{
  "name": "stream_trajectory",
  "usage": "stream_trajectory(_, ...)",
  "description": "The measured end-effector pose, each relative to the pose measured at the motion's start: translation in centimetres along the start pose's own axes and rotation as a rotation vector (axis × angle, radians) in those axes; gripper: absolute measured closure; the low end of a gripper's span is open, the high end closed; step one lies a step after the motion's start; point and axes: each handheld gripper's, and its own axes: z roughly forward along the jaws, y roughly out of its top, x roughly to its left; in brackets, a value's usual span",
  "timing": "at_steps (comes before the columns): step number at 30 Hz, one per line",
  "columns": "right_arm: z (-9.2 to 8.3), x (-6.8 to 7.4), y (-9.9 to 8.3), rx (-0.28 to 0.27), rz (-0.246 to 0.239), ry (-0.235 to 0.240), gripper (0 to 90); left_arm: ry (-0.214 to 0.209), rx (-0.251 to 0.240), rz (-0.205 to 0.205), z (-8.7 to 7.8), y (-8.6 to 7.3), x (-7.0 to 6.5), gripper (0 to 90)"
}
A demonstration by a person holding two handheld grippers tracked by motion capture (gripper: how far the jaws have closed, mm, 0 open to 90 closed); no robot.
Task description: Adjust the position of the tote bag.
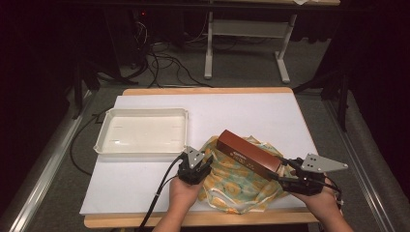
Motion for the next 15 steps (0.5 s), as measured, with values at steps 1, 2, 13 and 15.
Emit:
stream_trajectory(1,0.0,0.0,0.2,-0.006,-0.002,-0.001,44.4,0.005,-0.006,0.004,-0.2,0.1,0.0,61.7)
stream_trajectory(2,0.0,-0.1,0.4,-0.008,-0.004,-0.005,44.4,-0.003,-0.011,-0.001,-0.3,0.2,0.0,60.8)
stream_trajectory(13,0.5,-0.2,2.0,-0.033,-0.014,-0.015,44.4,-0.018,-0.059,0.016,-2.8,1.0,0.3,57.7)
stream_trajectory(15,0.6,-0.2,2.2,-0.030,-0.012,-0.015,44.4,-0.017,-0.065,0.017,-3.4,1.1,0.5,57.3)
